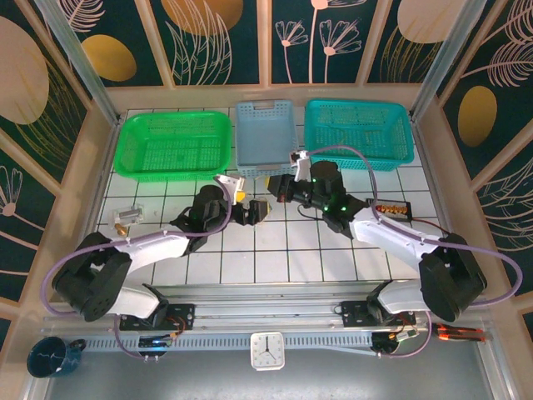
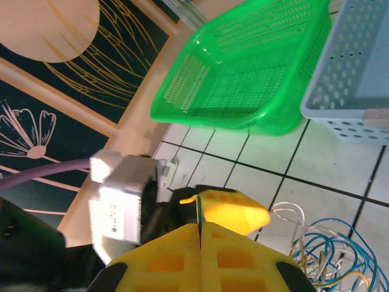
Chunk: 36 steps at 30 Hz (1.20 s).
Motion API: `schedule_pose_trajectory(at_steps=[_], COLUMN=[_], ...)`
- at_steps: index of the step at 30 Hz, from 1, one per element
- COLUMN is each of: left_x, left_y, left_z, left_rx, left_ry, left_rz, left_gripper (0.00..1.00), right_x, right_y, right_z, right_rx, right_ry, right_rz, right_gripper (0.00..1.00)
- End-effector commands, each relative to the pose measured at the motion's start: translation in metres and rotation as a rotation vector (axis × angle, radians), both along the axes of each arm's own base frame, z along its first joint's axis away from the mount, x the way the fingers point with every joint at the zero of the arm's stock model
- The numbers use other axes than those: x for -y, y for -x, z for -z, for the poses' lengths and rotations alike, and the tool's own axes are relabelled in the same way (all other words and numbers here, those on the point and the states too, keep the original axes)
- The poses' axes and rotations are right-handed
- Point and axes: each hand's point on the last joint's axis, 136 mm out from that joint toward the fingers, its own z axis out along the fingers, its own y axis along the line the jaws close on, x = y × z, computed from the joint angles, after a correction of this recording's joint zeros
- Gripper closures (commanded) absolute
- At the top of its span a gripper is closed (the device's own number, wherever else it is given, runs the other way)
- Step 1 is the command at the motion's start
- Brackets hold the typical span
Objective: Untangle the cables
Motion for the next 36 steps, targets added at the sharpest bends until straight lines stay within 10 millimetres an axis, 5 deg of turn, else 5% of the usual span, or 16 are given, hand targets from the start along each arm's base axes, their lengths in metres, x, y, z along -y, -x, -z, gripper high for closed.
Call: schedule_pose_trajectory(at_steps=[1,15,24,32,36], left_x=[0.011,0.015,0.017,0.003,-0.001], left_y=[-0.003,-0.009,-0.01,0.0,0.005], left_z=[-0.012,-0.002,0.012,0.042,0.059], left_rx=[0.061,0.054,0.03,-0.022,-0.06], left_ry=[0.032,0.054,0.049,0.03,0.01], left_rz=[0.038,0.025,0.029,-0.008,-0.012], left_gripper=[0.11,0.28,0.45,0.77,0.79], right_x=[-0.011,-0.034,-0.036,-0.011,0.01], right_y=[-0.002,0.008,0.008,-0.008,-0.018], right_z=[-0.024,-0.021,-0.041,-0.08,-0.099], right_rx=[0.038,0.015,0.051,0.104,0.126], right_ry=[-0.052,-0.073,-0.099,-0.185,-0.245], right_rz=[-0.011,-0.067,-0.07,-0.028,0.008], right_gripper=[1.0,1.0,1.0,1.0,1.0])
